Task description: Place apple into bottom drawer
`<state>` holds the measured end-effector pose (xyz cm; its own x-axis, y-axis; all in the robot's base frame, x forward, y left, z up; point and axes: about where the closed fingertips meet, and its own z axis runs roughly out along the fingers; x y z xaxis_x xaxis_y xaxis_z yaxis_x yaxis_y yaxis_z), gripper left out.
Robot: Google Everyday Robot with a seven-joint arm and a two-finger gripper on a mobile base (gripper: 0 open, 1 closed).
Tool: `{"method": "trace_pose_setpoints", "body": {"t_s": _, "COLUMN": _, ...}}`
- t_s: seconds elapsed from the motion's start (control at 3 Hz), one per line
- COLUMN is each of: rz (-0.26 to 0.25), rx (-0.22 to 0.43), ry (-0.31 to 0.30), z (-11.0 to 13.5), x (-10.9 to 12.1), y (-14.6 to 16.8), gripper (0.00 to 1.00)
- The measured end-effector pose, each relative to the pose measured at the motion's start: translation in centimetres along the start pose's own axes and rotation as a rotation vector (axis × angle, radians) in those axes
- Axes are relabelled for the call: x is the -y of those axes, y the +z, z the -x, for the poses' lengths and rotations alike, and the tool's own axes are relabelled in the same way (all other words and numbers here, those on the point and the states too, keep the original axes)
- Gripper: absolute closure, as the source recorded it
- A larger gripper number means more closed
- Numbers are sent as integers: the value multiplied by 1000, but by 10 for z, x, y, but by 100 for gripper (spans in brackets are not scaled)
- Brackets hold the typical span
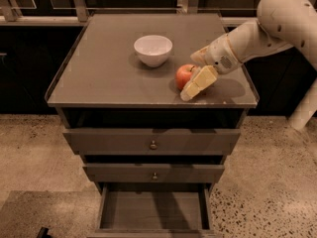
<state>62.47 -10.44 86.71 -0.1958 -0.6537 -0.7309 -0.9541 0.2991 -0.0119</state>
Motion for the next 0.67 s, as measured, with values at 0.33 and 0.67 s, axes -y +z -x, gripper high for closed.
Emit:
{"method": "trace_pose_setpoints", "body": {"t_s": 0.33, "rz": -3, "rx": -23, "ry": 19, "z": -10, "x": 6, "y": 13, "gripper": 0}}
{"method": "trace_pose_setpoints", "body": {"t_s": 0.67, "rz": -3, "rx": -23, "ry": 19, "z": -10, "x": 6, "y": 13, "gripper": 19}}
